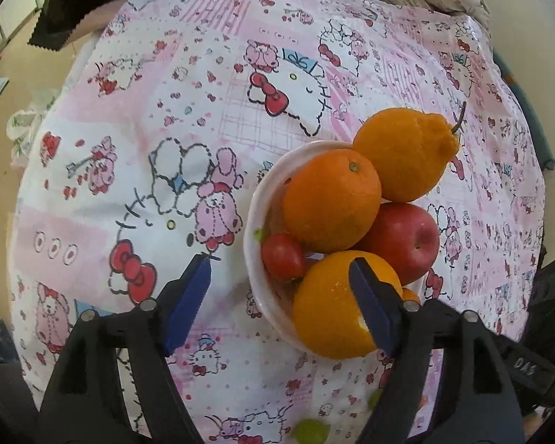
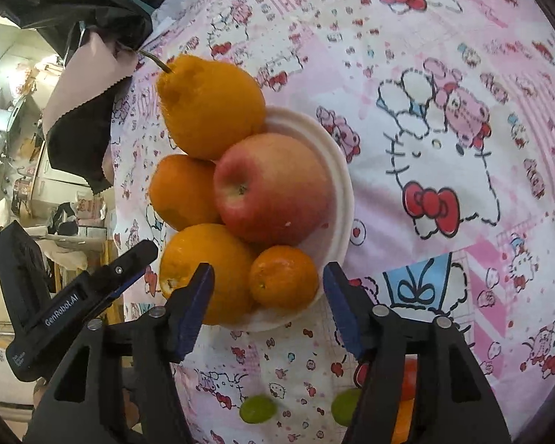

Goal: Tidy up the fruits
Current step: 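Lower the tomato onto the plate with the left tool while the right tool places the mandarin, then open both tools and lift them away from the plate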

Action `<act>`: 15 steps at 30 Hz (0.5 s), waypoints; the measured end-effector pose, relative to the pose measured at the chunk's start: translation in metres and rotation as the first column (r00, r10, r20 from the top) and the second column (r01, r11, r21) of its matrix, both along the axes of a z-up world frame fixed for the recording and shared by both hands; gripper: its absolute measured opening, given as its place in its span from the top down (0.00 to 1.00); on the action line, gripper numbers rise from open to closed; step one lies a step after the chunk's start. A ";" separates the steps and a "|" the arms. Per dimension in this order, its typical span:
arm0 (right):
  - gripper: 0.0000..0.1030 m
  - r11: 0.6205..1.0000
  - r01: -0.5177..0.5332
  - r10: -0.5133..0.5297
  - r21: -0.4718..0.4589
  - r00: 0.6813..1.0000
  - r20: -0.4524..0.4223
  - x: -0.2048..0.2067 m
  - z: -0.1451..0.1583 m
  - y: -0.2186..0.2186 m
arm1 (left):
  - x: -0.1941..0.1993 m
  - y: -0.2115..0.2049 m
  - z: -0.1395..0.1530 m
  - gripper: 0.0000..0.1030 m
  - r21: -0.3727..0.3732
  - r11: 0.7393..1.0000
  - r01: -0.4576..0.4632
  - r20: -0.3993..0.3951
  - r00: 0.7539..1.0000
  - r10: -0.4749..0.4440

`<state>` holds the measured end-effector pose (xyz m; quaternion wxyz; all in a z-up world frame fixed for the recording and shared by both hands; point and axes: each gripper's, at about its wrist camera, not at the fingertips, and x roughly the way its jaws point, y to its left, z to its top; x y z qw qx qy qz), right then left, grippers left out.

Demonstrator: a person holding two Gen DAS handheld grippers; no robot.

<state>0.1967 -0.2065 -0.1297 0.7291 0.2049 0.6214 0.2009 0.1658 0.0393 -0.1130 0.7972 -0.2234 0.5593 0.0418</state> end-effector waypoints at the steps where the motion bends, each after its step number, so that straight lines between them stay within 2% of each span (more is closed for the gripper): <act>1: 0.36 1.000 -0.002 0.002 -0.005 1.000 0.009 0.000 0.003 0.001 | -0.001 0.001 0.003 0.28 0.017 1.000 0.002 0.010 1.000 -0.002; 4: 0.35 1.000 -0.013 0.014 -0.022 0.999 0.039 -0.001 0.010 0.003 | -0.006 0.003 0.009 0.28 0.059 0.998 0.007 0.034 0.999 -0.009; 8: 0.34 0.999 -0.018 0.020 -0.028 0.998 0.065 -0.001 0.015 0.001 | -0.011 0.002 0.018 0.28 0.153 0.988 0.019 0.074 0.997 -0.030; 15: 0.23 0.999 0.019 -0.014 -0.038 0.992 0.125 -0.010 0.034 -0.014 | -0.022 -0.006 0.033 0.28 0.207 0.977 0.055 0.121 0.989 -0.081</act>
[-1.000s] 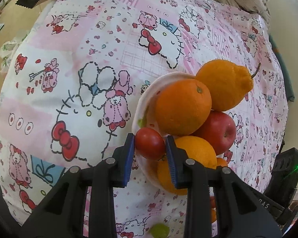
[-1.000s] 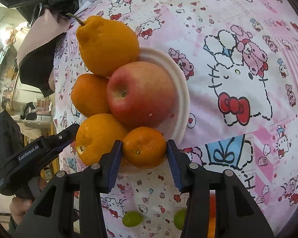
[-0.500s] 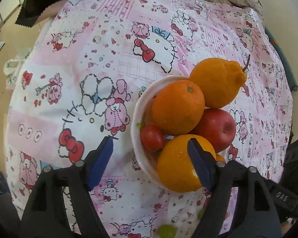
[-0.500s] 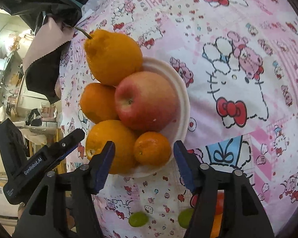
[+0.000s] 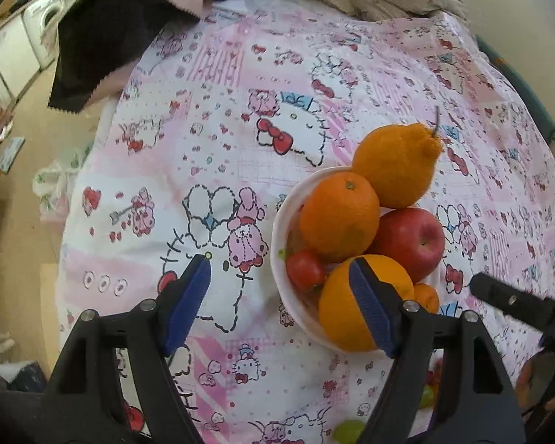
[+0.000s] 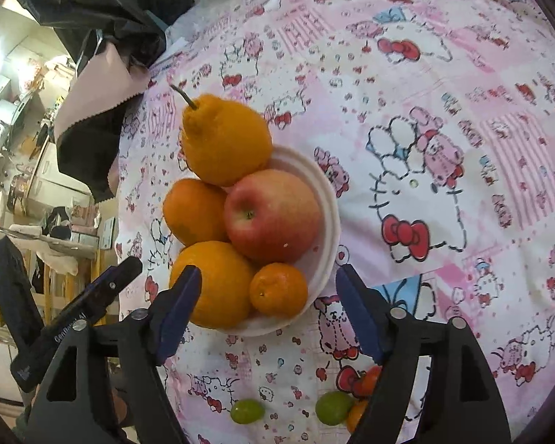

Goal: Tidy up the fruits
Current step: 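Open both tools and lift them away from the plate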

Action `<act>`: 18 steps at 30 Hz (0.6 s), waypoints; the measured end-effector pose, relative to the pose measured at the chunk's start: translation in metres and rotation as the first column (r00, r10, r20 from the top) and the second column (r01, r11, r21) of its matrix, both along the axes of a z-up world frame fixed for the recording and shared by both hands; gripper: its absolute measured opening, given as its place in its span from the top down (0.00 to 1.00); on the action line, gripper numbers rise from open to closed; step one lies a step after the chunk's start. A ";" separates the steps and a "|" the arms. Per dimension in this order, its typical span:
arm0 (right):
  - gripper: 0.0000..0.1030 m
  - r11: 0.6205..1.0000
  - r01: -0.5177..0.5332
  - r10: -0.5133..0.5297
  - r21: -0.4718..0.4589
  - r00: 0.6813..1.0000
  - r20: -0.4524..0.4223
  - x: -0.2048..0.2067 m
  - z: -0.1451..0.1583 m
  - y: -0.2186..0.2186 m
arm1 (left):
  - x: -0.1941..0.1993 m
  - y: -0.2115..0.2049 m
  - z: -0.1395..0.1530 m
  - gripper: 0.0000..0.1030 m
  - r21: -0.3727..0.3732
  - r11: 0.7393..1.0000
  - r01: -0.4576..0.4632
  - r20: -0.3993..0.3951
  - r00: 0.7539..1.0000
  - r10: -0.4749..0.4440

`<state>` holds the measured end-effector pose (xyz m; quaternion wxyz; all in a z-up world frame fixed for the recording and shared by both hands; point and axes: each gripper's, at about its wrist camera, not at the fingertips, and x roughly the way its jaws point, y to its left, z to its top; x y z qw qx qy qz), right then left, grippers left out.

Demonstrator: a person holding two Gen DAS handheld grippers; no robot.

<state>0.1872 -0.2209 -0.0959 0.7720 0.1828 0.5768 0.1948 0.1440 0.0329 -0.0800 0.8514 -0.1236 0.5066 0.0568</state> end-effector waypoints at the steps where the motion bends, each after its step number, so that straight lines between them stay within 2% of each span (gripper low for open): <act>1: 0.23 1.000 0.003 -0.003 -0.001 1.000 0.007 -0.002 0.004 -0.001 | -0.002 -0.001 0.003 0.28 0.009 1.000 0.008 0.008 1.000 -0.008; 10: 0.22 1.000 0.014 -0.014 0.006 0.994 0.107 -0.029 0.046 -0.018 | -0.026 -0.006 0.028 0.27 0.024 0.999 0.047 0.065 0.997 -0.049; 18: 0.18 0.998 0.066 -0.066 0.001 0.990 0.124 -0.063 0.055 -0.047 | -0.057 -0.008 0.058 0.27 0.028 0.994 0.103 0.155 0.982 -0.106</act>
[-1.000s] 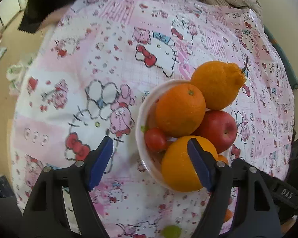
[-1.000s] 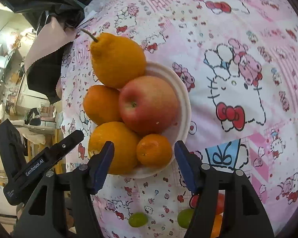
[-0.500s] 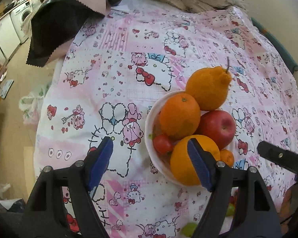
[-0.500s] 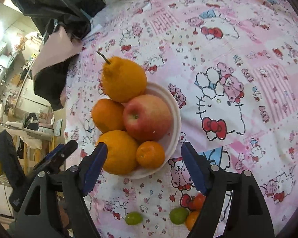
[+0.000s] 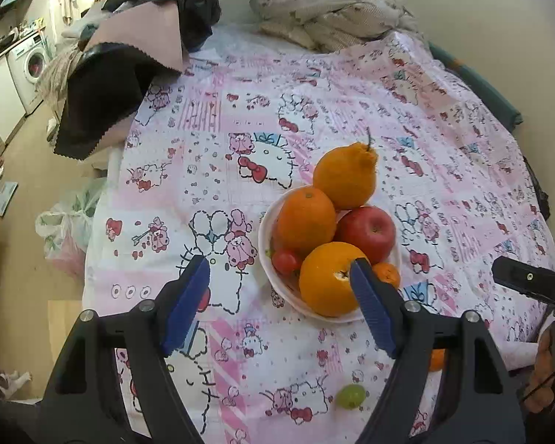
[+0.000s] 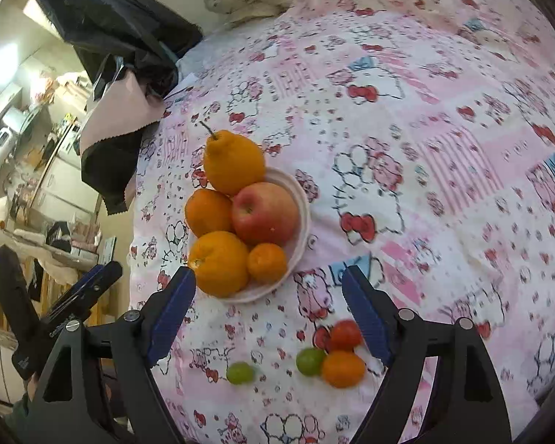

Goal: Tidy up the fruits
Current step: 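Open both tools and lift them away from the plate, then grasp a green lime on the bedspread with the left tool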

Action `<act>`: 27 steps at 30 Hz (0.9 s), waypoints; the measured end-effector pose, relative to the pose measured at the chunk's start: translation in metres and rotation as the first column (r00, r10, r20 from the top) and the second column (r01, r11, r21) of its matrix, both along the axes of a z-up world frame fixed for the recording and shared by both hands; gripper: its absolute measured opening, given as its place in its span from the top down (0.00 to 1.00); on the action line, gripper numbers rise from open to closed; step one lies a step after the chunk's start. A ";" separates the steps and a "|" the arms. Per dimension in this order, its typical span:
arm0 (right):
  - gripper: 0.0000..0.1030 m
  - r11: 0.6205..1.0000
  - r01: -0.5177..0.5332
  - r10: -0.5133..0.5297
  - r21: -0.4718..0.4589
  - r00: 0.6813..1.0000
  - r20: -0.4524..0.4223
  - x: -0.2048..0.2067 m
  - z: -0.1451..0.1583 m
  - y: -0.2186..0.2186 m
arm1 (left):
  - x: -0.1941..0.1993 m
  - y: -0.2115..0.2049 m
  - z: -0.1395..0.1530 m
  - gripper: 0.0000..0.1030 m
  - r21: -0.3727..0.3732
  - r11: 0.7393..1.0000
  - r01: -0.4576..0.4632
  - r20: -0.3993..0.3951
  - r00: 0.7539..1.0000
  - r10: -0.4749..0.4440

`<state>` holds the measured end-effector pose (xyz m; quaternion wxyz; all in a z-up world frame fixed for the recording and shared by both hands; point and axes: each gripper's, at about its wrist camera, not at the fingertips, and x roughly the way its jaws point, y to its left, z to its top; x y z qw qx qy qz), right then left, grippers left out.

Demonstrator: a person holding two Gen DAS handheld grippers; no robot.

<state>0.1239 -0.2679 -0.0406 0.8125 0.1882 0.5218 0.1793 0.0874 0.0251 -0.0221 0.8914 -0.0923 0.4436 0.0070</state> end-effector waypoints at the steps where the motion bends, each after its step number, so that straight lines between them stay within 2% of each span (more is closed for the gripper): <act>1: 0.18 1.000 0.009 -0.009 0.006 1.000 0.001 -0.004 0.001 -0.003 | -0.004 -0.001 0.002 0.27 -0.002 1.000 0.006 0.008 1.000 -0.006; 6: 0.18 0.999 0.049 -0.049 0.008 0.999 0.021 -0.026 0.005 -0.013 | -0.028 -0.009 0.008 0.27 0.037 0.999 0.032 0.027 0.999 -0.033; 13: 0.18 0.997 0.059 -0.056 -0.053 0.997 0.059 -0.053 0.005 -0.017 | -0.050 -0.019 -0.007 0.27 -0.038 0.998 0.040 -0.067 0.997 -0.042; 15: 0.18 0.997 0.062 -0.060 -0.056 0.998 0.036 -0.057 -0.002 -0.019 | -0.053 -0.025 -0.018 0.27 -0.047 0.998 0.047 -0.123 0.991 -0.052; 18: 0.18 0.997 0.071 -0.073 -0.042 0.995 -0.066 -0.057 -0.024 -0.022 | -0.056 -0.031 -0.033 0.27 -0.056 0.997 0.043 -0.185 0.981 -0.053; 20: 0.18 0.994 0.085 -0.092 -0.067 0.990 -0.108 -0.056 -0.034 -0.024 | -0.055 -0.034 -0.041 0.27 -0.065 0.997 0.043 -0.217 0.975 -0.056; 27: 0.18 0.991 0.112 -0.120 -0.069 0.983 -0.137 -0.053 -0.041 -0.029 | -0.052 -0.037 -0.058 0.27 -0.051 0.998 0.027 -0.284 0.958 -0.041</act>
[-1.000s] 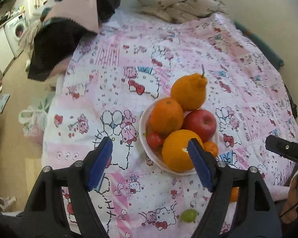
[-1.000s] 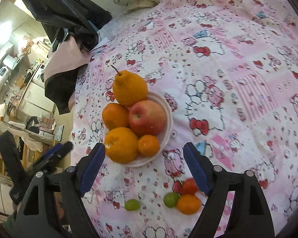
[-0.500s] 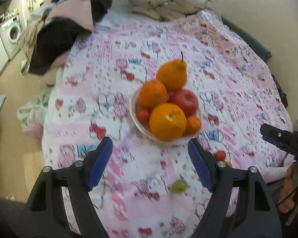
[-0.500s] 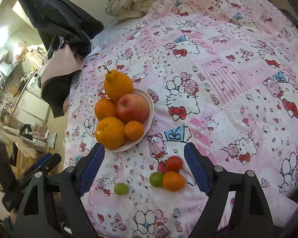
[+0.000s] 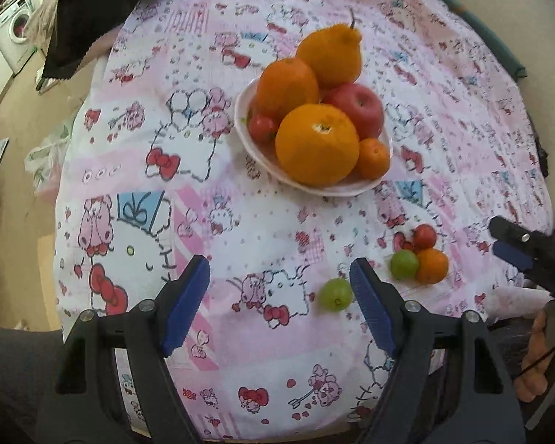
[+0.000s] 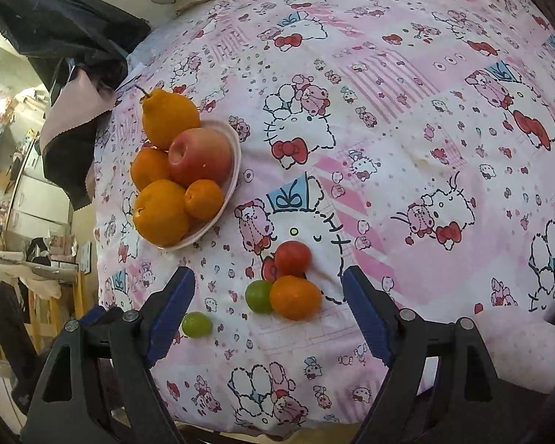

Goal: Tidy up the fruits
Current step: 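Grasp a green lime on the bedspread with the left tool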

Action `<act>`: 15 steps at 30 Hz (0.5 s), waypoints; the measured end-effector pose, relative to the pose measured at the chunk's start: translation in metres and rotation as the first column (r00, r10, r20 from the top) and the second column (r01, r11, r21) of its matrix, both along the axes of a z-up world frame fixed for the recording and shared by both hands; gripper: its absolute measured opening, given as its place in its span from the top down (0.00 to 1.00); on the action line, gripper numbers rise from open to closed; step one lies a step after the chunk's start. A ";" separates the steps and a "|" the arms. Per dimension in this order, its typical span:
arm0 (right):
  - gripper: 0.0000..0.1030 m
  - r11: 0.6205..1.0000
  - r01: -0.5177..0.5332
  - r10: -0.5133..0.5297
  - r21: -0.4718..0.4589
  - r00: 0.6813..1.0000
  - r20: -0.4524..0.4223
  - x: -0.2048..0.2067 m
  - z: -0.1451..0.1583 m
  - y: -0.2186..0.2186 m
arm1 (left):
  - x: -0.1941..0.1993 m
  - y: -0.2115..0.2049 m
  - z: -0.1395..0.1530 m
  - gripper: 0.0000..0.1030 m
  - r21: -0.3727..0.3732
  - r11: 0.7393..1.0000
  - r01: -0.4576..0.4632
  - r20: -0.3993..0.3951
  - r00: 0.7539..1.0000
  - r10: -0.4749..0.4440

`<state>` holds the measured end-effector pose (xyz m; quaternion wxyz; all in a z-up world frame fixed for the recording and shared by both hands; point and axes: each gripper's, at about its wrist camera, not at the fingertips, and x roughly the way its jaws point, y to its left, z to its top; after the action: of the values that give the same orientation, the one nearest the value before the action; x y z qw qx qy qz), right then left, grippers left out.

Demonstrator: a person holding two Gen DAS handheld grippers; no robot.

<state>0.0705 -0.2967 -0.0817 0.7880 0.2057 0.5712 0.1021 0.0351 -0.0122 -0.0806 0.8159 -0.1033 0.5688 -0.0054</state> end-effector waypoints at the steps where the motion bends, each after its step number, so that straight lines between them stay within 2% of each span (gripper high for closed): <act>1: 0.18 1.000 0.002 -0.002 0.003 1.000 -0.004 0.001 0.000 0.000 | 0.000 0.000 -0.003 0.27 -0.004 1.000 0.006 -0.012 1.000 -0.006; 6: 0.18 1.000 0.016 -0.015 0.009 1.000 -0.020 0.005 -0.003 0.000 | 0.000 -0.024 -0.032 0.28 -0.040 0.995 0.092 -0.107 0.990 -0.096; 11: 0.18 1.000 0.014 -0.014 0.004 1.000 -0.022 0.007 -0.003 0.001 | 0.005 -0.062 -0.059 0.32 0.011 0.979 0.202 -0.145 0.969 -0.198; 15: 0.18 1.000 0.018 -0.018 0.002 1.000 -0.024 0.007 -0.004 -0.002 | 0.009 -0.071 -0.074 0.33 0.041 0.975 0.218 -0.185 0.961 -0.207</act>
<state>0.0779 -0.2987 -0.0854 0.7818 0.2131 0.5785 0.0932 0.0441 -0.0834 -0.1547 0.7587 -0.0166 0.6478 -0.0663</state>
